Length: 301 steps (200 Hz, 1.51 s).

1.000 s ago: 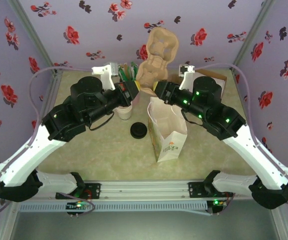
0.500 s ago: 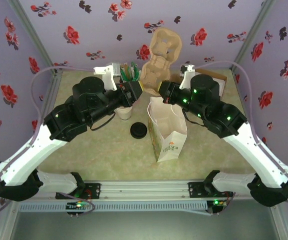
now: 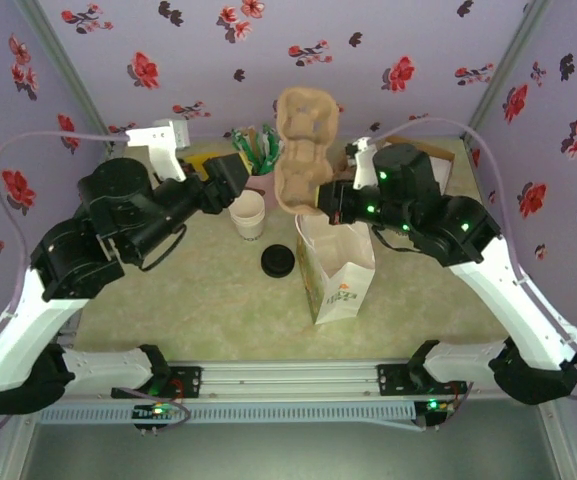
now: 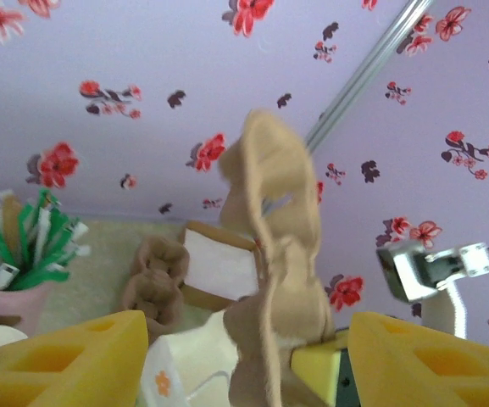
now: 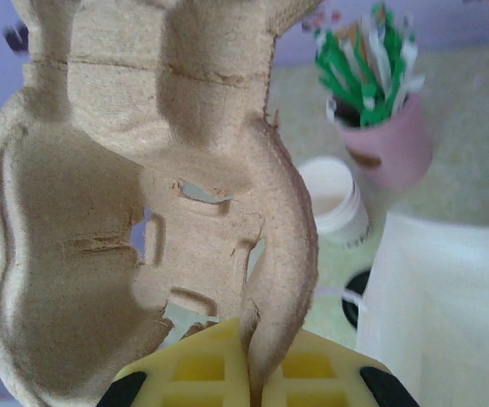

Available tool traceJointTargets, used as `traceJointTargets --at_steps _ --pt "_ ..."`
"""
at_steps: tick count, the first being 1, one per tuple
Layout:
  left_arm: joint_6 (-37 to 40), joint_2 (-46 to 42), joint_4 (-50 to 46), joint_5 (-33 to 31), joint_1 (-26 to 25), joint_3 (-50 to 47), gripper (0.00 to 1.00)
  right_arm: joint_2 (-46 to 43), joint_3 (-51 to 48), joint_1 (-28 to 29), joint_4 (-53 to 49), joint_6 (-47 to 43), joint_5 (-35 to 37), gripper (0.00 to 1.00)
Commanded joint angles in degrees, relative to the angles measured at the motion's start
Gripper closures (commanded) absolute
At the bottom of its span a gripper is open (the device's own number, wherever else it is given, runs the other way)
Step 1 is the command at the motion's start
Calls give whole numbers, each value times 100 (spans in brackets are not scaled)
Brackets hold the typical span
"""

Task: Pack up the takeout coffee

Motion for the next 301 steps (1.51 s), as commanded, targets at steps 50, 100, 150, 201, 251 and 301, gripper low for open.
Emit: traceJointTargets --at_steps 50,100,150,201,251,301 --pt "846 14 -210 456 -19 -847 27 -898 -299 -151 -457 -323 154 100" --pt "652 280 352 1202 -22 -1466 24 -1199 -197 -426 -631 -403 233 100" --pt "474 790 448 1565 -17 -1358 27 -1322 -231 -462 -806 -501 138 100" --pt "312 1152 197 1775 38 -1262 43 -1420 -177 -480 -958 -639 167 100" --pt "145 1356 30 2195 269 -1161 82 -1443 -239 -481 -935 -722 -105 100" --pt "71 1072 -55 2202 438 -1335 100 -1381 -934 -481 -286 -228 -959 100"
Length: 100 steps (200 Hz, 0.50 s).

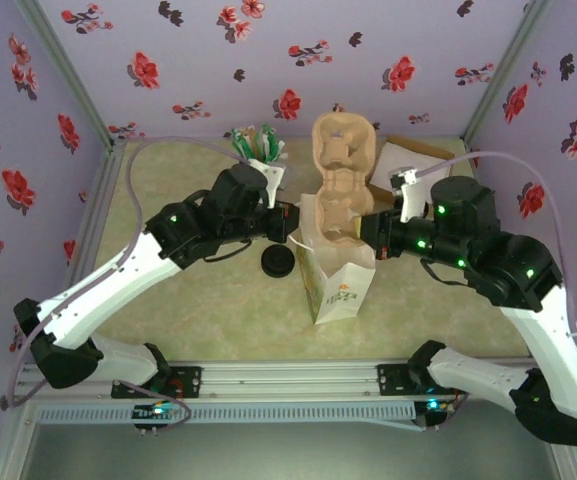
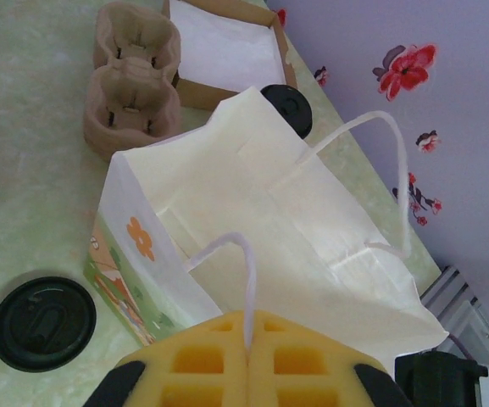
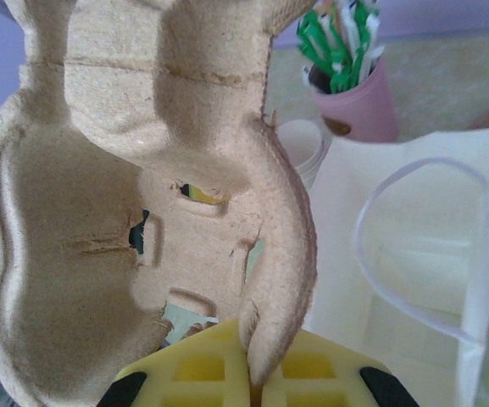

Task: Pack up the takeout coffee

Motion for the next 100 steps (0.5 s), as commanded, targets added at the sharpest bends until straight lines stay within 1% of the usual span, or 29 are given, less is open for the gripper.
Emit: traceJointTargets --at_steps 1,15,37,55,66,89,100 --pt "-70 -236 -71 97 99 9 100 40 -318 -33 494 318 -509 100" --pt "-140 -325 1 91 127 -127 100 100 -370 -28 575 475 -552 100" --pt "-323 -477 210 92 174 -418 100 188 -371 -29 472 870 -318 100" --pt "-452 -522 281 96 206 -540 100 283 -414 -28 496 1262 -617 100" --pt "-511 -543 317 94 216 -595 100 308 -442 -23 422 1494 -663 100" --pt "-581 -598 436 102 233 -690 100 321 -504 3 98 1476 -647 100" --pt "-605 -604 468 109 246 -695 100 317 -543 7 -152 1372 -496 100"
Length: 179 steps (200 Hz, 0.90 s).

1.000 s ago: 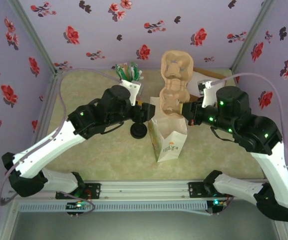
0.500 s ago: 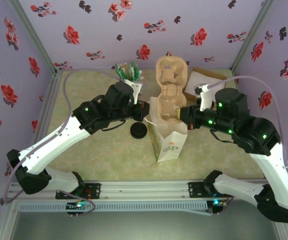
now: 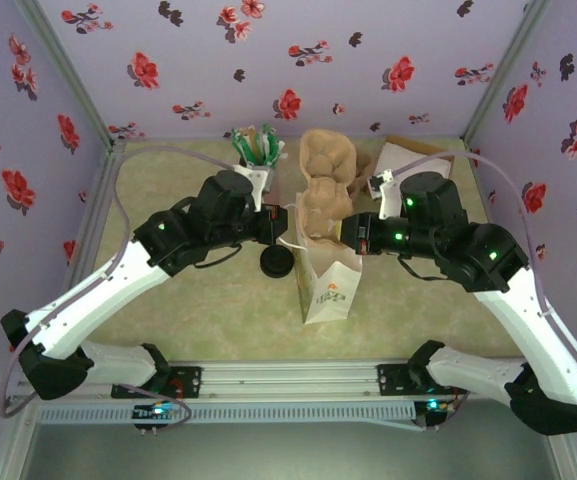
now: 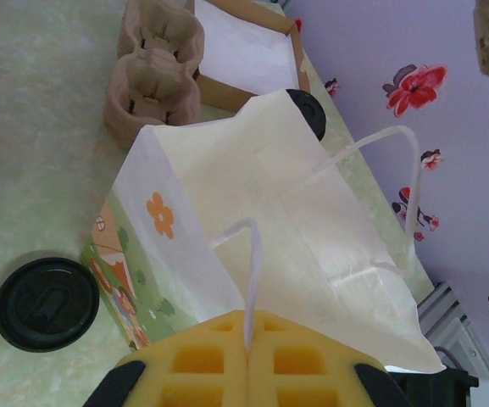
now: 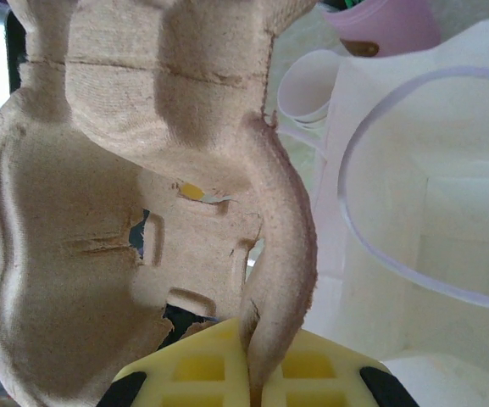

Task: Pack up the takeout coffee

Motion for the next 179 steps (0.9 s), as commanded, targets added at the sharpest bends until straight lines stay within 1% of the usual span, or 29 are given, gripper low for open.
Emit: traceJointTargets --at_steps 1,28,49,60,83,92,106,135,179 --pt "-192 -150 238 69 67 -68 100 4 -131 7 -433 144 38 100" --pt "-226 -156 273 69 91 -50 100 36 -17 3 -1312 -177 777 100" --pt "-213 -181 261 69 121 -42 100 22 280 7 -1895 -361 1302 100" --pt "-222 -193 255 70 139 -43 100 5 419 7 -2058 -413 1415 100" --pt "-250 -173 265 79 157 -49 100 119 724 6 -2329 -556 1368 100" --pt "-267 -161 274 93 157 -41 100 141 785 14 -2275 -597 1239 100" --pt "-273 -151 295 108 160 -41 100 141 795 35 -1936 -603 760 100" --pt "-310 -148 318 104 160 -49 100 98 610 155 -867 -318 -106 100" --pt "-336 -157 330 108 199 -48 100 317 283 394 -83 58 -676 100"
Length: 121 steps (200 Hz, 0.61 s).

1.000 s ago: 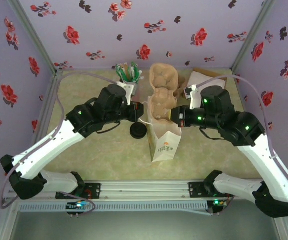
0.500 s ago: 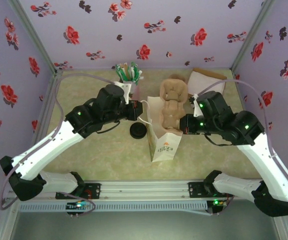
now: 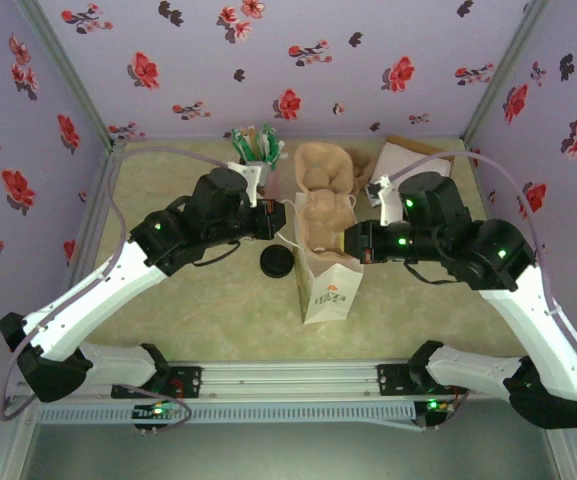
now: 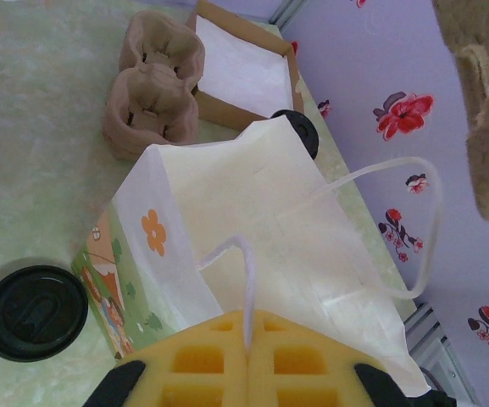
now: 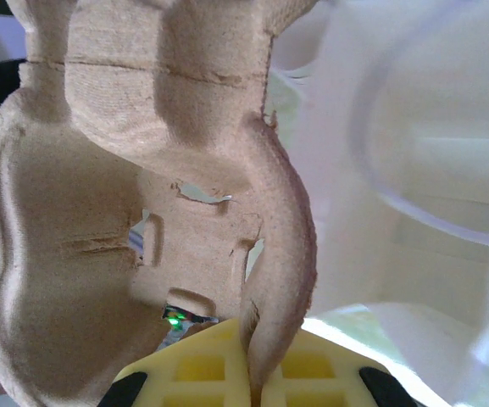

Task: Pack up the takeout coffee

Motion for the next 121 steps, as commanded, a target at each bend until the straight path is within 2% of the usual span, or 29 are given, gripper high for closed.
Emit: traceJointTargets --at_steps 1,42,88,121 --pt "-97 -83 130 47 60 -5 100 100 -247 121 693 276 -537 100" --pt "-122 -84 140 46 101 -11 100 88 -699 208 811 370 -525 100" --pt "-102 -103 97 49 162 20 100 -123 -719 202 -120 256 209 100" --pt "-52 -59 73 57 182 77 100 0 -738 181 -826 75 243 100"
